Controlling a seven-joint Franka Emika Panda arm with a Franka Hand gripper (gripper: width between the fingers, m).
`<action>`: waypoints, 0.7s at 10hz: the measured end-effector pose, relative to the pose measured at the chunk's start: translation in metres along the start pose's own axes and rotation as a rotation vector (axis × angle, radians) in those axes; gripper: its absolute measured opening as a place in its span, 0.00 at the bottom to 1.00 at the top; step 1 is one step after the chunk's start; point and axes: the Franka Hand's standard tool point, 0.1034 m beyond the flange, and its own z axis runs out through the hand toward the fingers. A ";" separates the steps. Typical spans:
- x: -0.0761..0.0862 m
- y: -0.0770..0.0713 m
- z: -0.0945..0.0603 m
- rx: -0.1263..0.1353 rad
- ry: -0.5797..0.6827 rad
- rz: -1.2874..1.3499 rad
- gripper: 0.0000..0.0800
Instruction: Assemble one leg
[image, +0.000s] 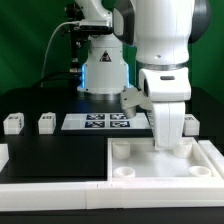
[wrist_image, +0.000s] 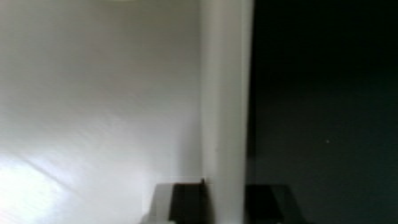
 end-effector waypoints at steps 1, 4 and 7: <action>-0.002 0.001 0.000 -0.001 0.000 -0.015 0.10; -0.004 0.000 0.000 0.006 -0.001 -0.023 0.10; -0.004 0.000 0.001 0.005 -0.001 -0.014 0.32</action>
Offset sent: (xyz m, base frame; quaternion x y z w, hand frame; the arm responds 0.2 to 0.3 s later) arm 0.0005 -0.0011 0.0029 -0.0018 -0.0011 -0.0083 1.0000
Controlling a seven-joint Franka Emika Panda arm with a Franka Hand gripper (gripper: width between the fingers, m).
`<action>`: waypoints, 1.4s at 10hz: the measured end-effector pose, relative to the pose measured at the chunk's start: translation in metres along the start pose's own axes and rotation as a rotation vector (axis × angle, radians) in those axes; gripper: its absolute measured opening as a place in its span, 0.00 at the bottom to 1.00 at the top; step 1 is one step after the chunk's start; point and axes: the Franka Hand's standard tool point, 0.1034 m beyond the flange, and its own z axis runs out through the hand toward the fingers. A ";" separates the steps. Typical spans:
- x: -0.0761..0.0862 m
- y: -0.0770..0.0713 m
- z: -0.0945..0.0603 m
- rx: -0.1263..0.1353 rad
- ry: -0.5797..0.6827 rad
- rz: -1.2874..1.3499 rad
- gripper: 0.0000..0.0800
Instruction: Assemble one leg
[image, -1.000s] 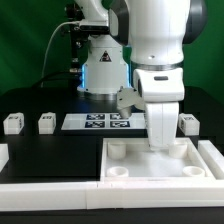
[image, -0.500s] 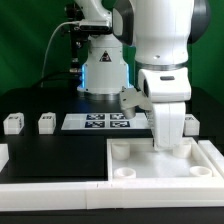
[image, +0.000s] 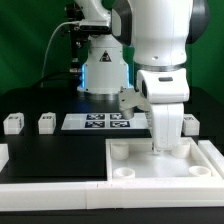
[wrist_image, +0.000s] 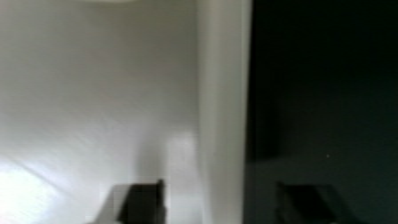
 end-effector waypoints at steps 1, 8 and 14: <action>0.001 0.000 0.000 0.000 0.000 0.015 0.55; -0.002 -0.015 -0.035 -0.045 -0.011 0.106 0.81; -0.007 -0.035 -0.051 -0.068 -0.015 0.248 0.81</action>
Offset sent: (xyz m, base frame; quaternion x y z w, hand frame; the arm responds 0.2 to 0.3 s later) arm -0.0112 -0.0022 0.0177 -0.0406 -0.0182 0.0663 0.9968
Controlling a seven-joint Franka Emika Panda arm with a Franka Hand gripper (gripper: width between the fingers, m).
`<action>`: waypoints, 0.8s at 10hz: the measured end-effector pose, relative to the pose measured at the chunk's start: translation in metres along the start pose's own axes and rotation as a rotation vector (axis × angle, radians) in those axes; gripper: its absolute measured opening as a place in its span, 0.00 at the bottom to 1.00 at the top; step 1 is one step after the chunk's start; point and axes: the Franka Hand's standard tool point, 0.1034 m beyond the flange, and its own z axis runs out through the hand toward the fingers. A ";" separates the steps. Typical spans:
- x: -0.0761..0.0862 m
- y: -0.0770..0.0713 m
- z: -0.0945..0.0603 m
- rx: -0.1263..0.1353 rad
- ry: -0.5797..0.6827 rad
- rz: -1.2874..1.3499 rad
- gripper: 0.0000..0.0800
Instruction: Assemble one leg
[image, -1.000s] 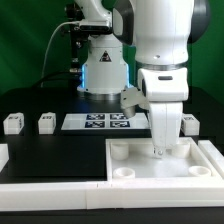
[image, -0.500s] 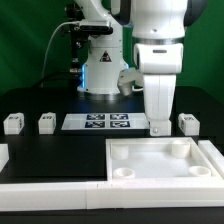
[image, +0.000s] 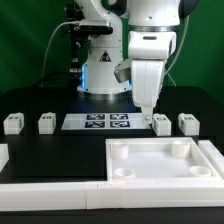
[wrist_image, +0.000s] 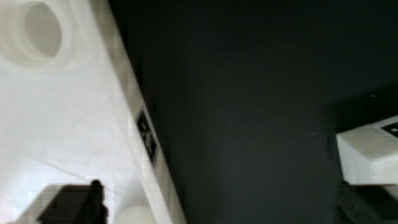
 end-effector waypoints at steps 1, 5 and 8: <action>0.000 0.000 0.000 0.001 0.000 0.000 0.81; 0.000 -0.007 0.004 0.013 0.023 0.546 0.81; 0.021 -0.021 0.005 0.031 0.032 0.989 0.81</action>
Offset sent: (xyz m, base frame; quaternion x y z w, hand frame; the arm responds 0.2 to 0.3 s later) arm 0.0000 0.0000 0.0000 0.0000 0.0000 0.2955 0.9553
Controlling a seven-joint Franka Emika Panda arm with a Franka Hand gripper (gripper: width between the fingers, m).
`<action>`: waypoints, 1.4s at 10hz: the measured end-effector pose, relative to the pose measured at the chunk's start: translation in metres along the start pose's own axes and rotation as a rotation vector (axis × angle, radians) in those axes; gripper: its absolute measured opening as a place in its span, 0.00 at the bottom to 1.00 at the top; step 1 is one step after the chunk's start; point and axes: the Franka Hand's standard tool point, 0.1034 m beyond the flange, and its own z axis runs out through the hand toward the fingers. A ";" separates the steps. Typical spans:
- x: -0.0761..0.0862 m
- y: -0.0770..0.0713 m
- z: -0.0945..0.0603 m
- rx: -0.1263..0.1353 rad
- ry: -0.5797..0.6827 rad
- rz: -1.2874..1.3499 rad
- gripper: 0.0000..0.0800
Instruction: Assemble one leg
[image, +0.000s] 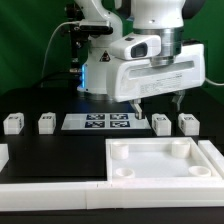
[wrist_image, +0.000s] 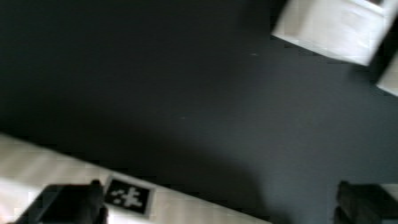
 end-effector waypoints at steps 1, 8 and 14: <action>0.001 -0.010 0.001 0.009 -0.001 0.164 0.81; 0.009 -0.066 0.010 0.020 -0.001 0.229 0.81; -0.004 -0.070 0.018 0.036 -0.333 0.240 0.81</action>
Offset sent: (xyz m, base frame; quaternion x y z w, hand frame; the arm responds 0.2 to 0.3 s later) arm -0.0043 0.0350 -0.0035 -0.0053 0.0078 0.0475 0.9988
